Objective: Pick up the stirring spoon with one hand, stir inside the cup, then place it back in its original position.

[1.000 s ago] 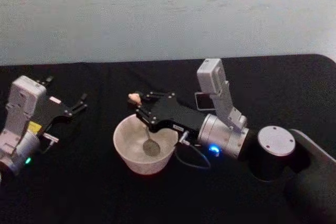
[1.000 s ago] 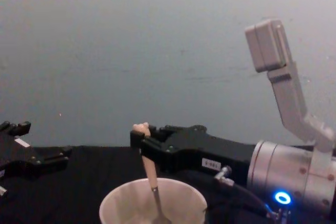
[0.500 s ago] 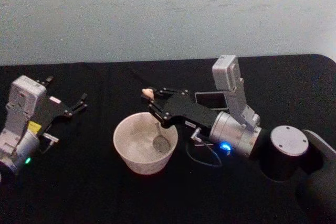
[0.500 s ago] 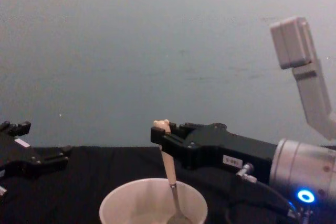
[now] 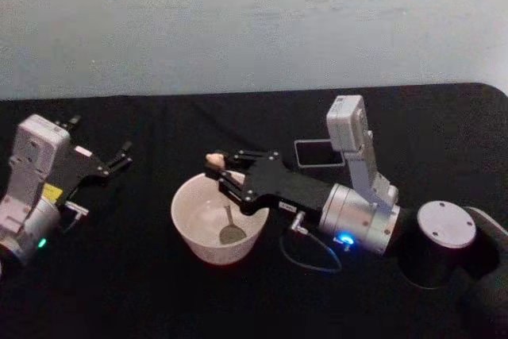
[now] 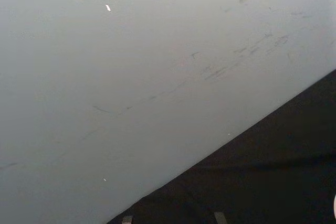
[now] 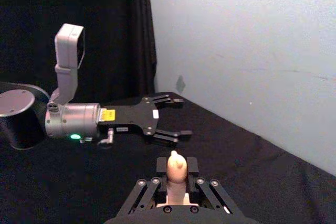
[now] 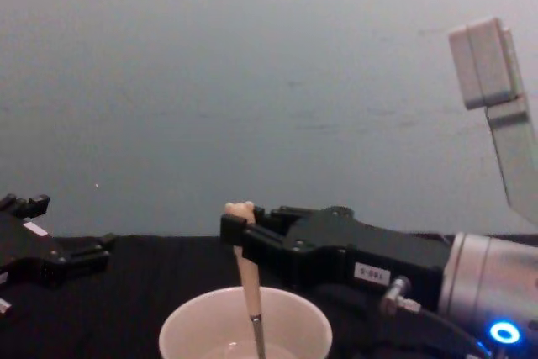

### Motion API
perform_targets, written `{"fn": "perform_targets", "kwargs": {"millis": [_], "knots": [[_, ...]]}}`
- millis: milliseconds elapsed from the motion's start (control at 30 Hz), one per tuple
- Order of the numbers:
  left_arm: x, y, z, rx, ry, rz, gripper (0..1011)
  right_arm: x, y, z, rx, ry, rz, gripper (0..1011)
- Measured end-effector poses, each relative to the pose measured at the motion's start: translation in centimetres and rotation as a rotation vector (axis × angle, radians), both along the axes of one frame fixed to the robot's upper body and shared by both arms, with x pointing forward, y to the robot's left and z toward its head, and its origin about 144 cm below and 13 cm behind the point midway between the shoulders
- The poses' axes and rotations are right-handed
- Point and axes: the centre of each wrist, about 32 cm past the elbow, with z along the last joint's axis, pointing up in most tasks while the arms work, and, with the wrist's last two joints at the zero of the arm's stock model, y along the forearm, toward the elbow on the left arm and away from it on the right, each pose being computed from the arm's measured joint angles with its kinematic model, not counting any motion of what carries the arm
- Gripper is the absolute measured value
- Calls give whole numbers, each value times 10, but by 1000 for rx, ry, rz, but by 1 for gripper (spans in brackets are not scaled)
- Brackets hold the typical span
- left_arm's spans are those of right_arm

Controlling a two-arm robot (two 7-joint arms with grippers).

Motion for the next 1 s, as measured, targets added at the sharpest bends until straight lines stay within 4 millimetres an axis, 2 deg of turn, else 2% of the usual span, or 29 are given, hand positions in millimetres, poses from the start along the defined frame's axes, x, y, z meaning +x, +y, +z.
{"fn": "perform_targets", "kwargs": {"millis": [467,1000], "knots": [[0,0,0,0,0,0,1001,14,19,-1,7,-15,-32,214],[0,0,0,0,0,0,1001,19,11,6,33,-15,-104,214]]}}
